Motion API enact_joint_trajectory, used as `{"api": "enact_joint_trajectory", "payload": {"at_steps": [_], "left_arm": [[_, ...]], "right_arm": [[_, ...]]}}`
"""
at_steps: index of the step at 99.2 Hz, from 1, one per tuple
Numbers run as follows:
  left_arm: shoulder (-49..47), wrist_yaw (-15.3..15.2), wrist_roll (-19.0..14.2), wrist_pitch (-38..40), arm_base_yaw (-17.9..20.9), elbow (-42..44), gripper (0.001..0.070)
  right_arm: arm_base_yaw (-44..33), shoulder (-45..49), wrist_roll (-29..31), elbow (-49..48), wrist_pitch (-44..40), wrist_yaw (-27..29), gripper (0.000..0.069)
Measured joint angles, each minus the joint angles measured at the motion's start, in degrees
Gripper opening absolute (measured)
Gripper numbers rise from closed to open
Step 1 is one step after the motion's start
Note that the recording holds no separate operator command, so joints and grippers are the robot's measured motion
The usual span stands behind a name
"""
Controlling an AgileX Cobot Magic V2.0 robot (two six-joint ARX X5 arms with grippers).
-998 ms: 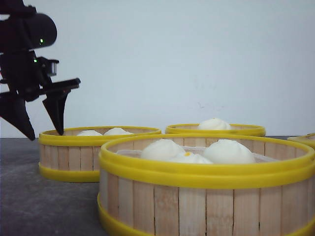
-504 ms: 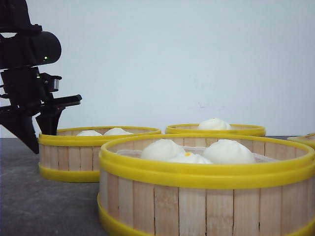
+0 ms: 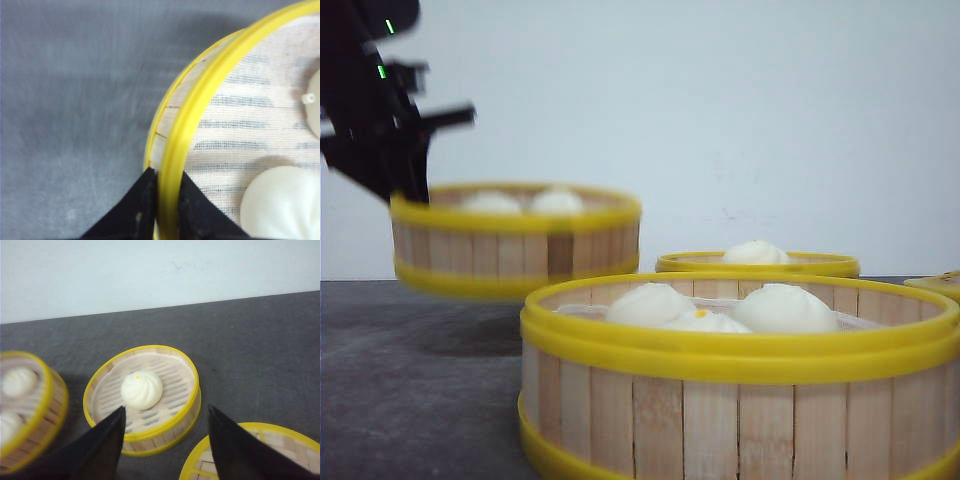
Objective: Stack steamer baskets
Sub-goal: 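Grip the rim and lift the basket with the left gripper, then lower the basket onto the nearest basket and open the left gripper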
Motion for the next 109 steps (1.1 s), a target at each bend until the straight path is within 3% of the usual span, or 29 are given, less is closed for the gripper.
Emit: {"api": "enact_joint_trajectory", "payload": {"at_steps": [18,31,37,56,71,78,109], "left_arm": [[-8.35,9.81,0.59,-2.49,1.49,0.63,0.0026],[-13.35,16.59,1.60,-5.20,-0.72,0.92,0.0026],[-13.81,18.23,1.97,-6.86,-2.40,1.14,0.0026],[-11.93,17.53,3.34,-10.97,-9.75,1.11,0.0026],[-10.69,13.33,3.63,-10.67,-17.05,1.11,0.0026],[-9.09,12.90,3.74,-10.62,-19.61,1.11,0.0026],[-0.37,11.39,3.74,-8.39,-24.83,1.11,0.0026]], "right_arm": [[0.00,0.04,0.00,0.00,-0.04,0.00,0.0316],[0.00,0.00,0.00,0.00,-0.04,0.02,0.0316],[0.00,-0.17,-0.02,0.00,-0.04,0.15,0.0316],[0.00,-1.70,-0.02,0.00,-0.02,0.28,0.0316],[0.00,-2.64,-0.02,0.83,-0.07,0.31,0.0316],[0.00,-2.97,-0.02,1.49,-0.04,0.31,0.0316],[0.00,-3.13,-0.04,2.93,-1.29,0.31,0.0316]]}}
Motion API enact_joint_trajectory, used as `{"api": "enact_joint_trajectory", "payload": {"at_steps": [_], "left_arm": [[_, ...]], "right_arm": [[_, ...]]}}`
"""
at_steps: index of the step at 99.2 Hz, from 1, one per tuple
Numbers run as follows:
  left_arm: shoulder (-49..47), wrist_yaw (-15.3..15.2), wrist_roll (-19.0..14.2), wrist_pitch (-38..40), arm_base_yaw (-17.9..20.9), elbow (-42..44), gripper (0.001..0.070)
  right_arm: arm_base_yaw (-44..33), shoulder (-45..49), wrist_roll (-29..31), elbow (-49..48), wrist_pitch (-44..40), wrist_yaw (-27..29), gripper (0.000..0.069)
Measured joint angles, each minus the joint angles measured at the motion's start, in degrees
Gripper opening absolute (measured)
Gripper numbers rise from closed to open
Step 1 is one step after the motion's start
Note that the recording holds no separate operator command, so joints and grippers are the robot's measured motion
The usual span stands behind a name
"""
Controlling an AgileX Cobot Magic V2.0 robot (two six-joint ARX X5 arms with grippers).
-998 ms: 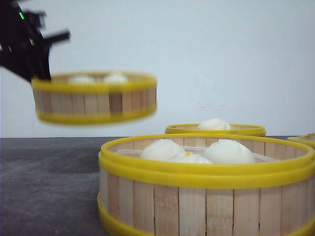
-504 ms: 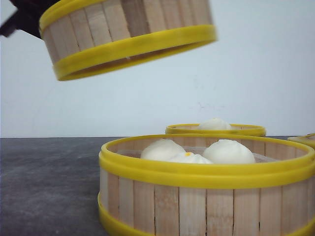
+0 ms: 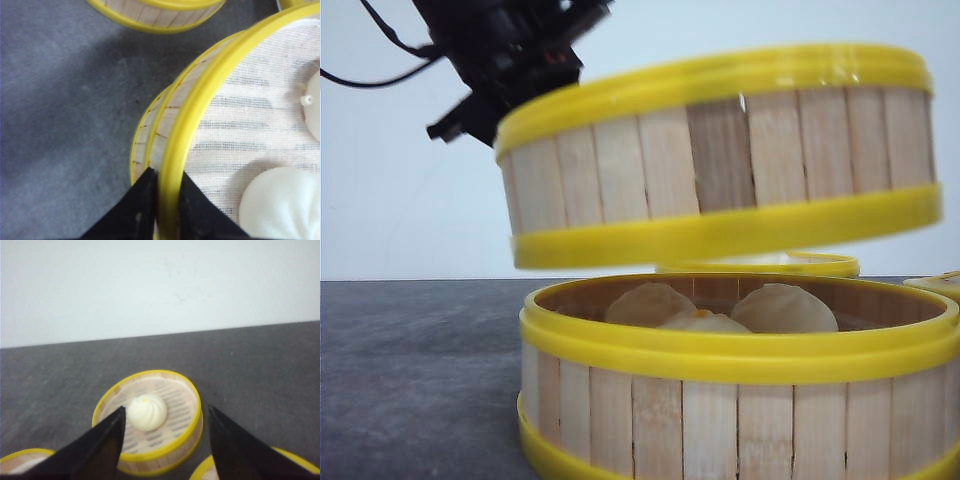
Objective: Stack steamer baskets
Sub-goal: 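Lower the basket onto the nearest basket and open the left gripper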
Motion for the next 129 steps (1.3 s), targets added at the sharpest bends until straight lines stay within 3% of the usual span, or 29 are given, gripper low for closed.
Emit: {"api": "enact_joint_trajectory", "payload": {"at_steps": [116,129], "left_arm": [[4.02,-2.01,-0.22,0.39,-2.32,0.22,0.0026],[4.04,-1.81,-0.24,0.04,-2.51,0.22,0.0081]], "right_arm": [[0.00,0.07,0.00,0.00,-1.70,0.00,0.0316],[0.00,0.07,0.02,0.00,-1.75,0.00,0.0316]]}}
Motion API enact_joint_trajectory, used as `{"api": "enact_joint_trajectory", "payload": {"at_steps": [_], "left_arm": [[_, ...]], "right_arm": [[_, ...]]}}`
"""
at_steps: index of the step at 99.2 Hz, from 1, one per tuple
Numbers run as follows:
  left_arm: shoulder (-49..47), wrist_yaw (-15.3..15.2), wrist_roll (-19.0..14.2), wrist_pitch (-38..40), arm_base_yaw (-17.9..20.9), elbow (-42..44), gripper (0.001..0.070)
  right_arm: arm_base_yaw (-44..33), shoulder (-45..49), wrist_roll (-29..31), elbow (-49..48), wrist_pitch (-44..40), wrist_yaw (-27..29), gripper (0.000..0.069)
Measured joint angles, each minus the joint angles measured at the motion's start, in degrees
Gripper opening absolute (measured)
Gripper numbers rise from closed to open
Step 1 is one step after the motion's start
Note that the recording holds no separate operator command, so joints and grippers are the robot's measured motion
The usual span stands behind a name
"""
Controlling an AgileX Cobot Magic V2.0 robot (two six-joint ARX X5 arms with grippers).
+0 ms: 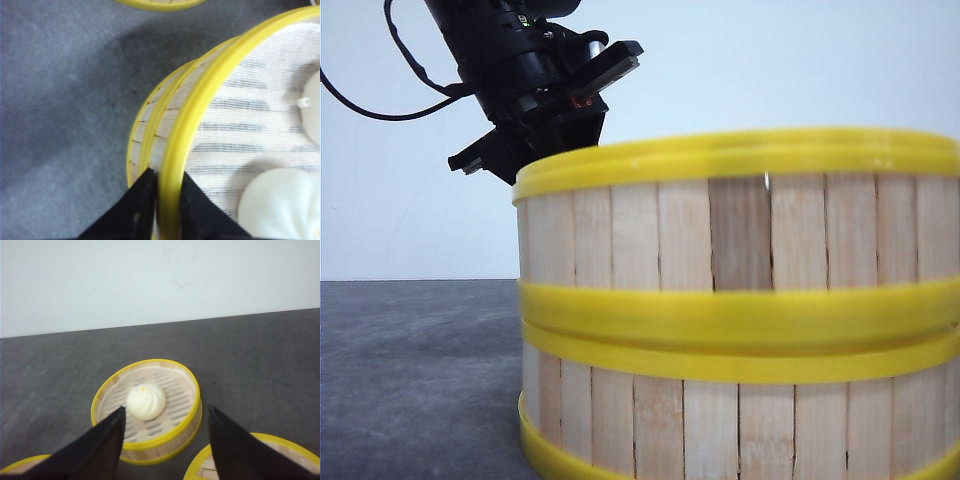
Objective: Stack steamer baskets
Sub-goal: 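Lower the basket onto the nearest basket and open the left gripper, then move the right gripper to the single-bun basket's rim and grip it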
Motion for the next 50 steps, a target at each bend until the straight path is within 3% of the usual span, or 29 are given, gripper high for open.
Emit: {"api": "enact_joint_trajectory", "payload": {"at_steps": [10,17,50], "left_arm": [[0.22,-0.02,0.00,-0.46,-0.24,0.00,0.0208],[0.22,-0.02,0.00,-0.52,-0.26,0.00,0.0255],[-3.93,-0.76,0.00,3.21,2.16,0.00,0.0279]], "right_arm": [[0.00,0.00,0.00,0.00,-0.02,0.00,0.0316],[0.00,0.00,0.00,0.00,-0.02,0.00,0.0316],[0.00,0.83,0.00,0.00,-0.02,-1.22,0.0316]]}}
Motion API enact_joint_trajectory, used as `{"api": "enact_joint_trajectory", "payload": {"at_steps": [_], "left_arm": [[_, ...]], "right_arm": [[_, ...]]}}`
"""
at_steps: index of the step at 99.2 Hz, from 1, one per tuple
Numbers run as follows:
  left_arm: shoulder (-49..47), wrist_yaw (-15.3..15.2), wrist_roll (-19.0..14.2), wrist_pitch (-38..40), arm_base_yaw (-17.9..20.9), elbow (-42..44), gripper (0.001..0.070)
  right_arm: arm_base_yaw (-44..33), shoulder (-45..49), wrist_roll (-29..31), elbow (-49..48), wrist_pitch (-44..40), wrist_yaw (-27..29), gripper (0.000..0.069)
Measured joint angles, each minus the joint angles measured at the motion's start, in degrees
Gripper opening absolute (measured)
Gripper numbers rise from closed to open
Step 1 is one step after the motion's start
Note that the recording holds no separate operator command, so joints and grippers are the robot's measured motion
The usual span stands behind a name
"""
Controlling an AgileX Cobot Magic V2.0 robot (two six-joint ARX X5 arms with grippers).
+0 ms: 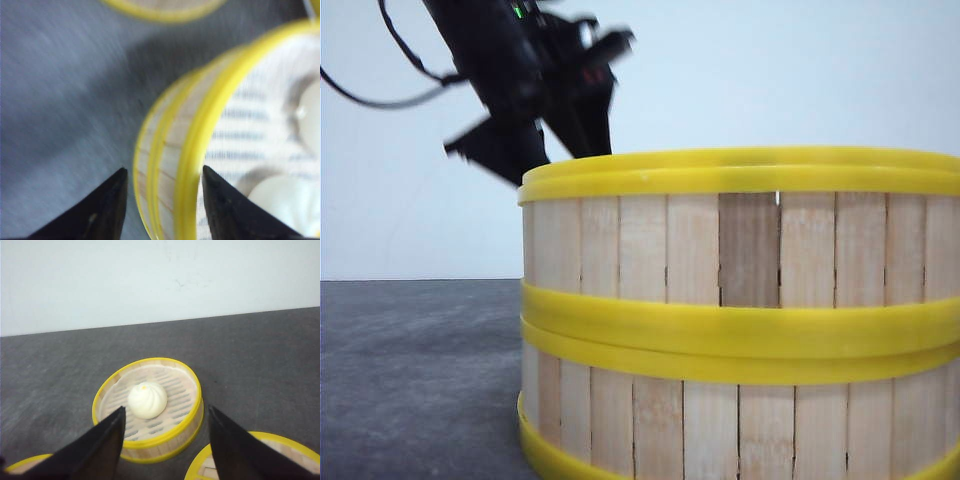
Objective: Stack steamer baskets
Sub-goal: 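Move the right gripper to the single-bun basket's rim and grip it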
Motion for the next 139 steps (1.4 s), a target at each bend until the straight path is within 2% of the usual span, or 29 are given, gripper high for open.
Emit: {"api": "enact_joint_trajectory", "payload": {"at_steps": [17,44,66,85,108,139], "left_arm": [[-11.52,0.02,0.00,3.91,3.45,0.02,0.0279],[-23.98,-0.20,0.26,3.93,11.54,-1.38,0.0278],[-33.44,-0.31,0.22,7.72,16.20,-15.80,0.0275],[-43.23,-0.50,-0.22,8.57,16.55,-26.27,0.0275],[-51.93,-0.48,-0.22,8.48,16.52,-26.40,0.0275],[-52.83,-0.48,-0.24,2.25,16.50,-26.40,0.0275]], "right_arm": [[0.00,3.30,0.00,0.00,0.02,-0.68,0.0316],[0.00,14.47,0.02,5.77,-0.09,-0.68,0.0316],[0.00,26.75,0.28,13.57,0.07,-0.68,0.0316],[-0.11,37.62,0.46,17.35,0.31,-0.44,0.0316],[-0.42,49.16,1.33,17.81,6.47,1.73,0.0316],[-0.83,61.37,3.54,18.80,12.07,3.10,0.0316]]}}
